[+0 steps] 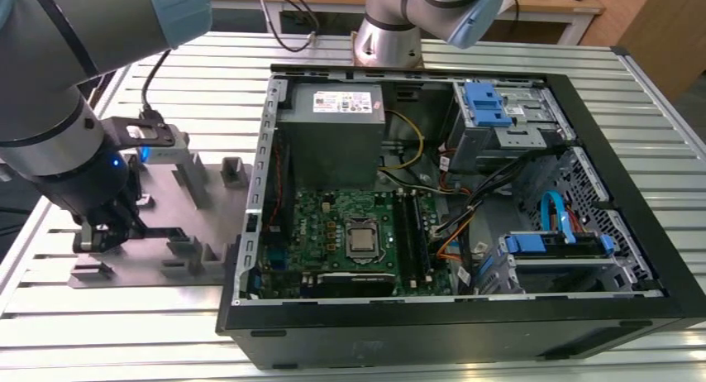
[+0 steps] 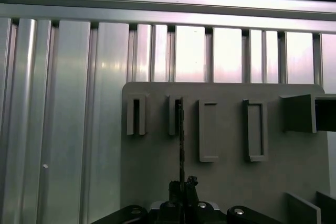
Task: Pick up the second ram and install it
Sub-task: 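Pick up the second ram and move it above second insertion slot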
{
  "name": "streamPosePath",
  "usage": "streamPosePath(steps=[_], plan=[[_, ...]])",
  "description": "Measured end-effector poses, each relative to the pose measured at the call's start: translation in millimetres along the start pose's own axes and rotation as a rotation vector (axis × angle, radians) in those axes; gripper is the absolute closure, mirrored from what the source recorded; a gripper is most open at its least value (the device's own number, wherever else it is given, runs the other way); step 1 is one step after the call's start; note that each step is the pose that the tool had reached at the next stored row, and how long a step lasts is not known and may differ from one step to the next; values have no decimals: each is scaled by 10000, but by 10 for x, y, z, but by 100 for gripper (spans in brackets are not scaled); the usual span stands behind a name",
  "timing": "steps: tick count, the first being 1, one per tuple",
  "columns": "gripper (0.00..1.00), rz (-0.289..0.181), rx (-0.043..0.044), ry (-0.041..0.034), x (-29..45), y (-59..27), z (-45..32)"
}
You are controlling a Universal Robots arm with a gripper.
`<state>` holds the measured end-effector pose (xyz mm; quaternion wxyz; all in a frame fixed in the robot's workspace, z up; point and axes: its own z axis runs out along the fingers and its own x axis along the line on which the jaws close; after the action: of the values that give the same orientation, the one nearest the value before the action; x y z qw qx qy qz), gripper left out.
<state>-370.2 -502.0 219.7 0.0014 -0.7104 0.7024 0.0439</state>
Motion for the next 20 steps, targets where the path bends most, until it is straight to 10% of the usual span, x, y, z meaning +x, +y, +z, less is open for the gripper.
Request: streamPosePath(steps=[20], plan=[[89, 0, 0, 0, -11, 10, -175]])
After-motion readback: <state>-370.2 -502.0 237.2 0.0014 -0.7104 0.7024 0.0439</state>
